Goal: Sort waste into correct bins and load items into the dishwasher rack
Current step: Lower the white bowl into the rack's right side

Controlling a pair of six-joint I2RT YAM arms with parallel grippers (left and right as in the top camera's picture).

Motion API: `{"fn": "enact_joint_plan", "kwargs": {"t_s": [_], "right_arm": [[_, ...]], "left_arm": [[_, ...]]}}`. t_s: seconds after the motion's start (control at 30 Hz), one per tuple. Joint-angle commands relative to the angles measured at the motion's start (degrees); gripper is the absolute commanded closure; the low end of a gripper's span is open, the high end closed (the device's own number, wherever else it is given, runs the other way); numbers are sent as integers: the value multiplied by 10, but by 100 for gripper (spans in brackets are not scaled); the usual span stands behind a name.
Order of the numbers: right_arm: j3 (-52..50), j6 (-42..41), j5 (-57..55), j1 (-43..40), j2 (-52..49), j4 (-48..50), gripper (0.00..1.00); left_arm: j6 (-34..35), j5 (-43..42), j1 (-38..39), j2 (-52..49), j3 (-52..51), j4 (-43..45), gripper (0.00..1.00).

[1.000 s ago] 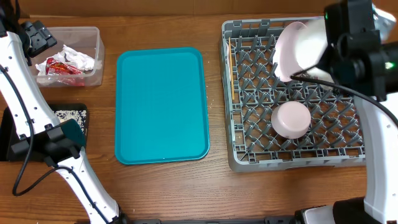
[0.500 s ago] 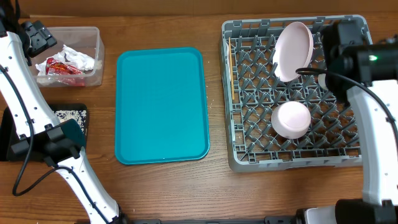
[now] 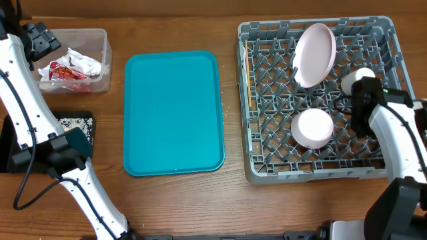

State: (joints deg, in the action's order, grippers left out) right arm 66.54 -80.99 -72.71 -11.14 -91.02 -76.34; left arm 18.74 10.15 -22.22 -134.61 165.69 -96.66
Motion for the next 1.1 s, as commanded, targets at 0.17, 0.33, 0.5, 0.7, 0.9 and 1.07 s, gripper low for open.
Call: {"fn": "enact_joint_plan", "kwargs": {"t_s": [0.17,0.33,0.5,0.7,0.9,1.07], "right_arm": [[-11,-19,-41,-39,11,58,96],[-35,39,-61,-40,8,118,96],[-50,144,-94,-40,5,200,96],[-65,280,-78,-40,5,292,96],[-84,305,-79,-41,0,313,96],[-88,360,-78,-40,-32,333,92]], "left_arm": [[1,8,1,2,5,-1,0],[1,8,1,2,5,-1,0],[1,8,1,3,5,-1,0],[1,8,1,3,5,-1,0],[1,8,1,2,5,-1,0],[1,8,1,3,5,-1,0]]}}
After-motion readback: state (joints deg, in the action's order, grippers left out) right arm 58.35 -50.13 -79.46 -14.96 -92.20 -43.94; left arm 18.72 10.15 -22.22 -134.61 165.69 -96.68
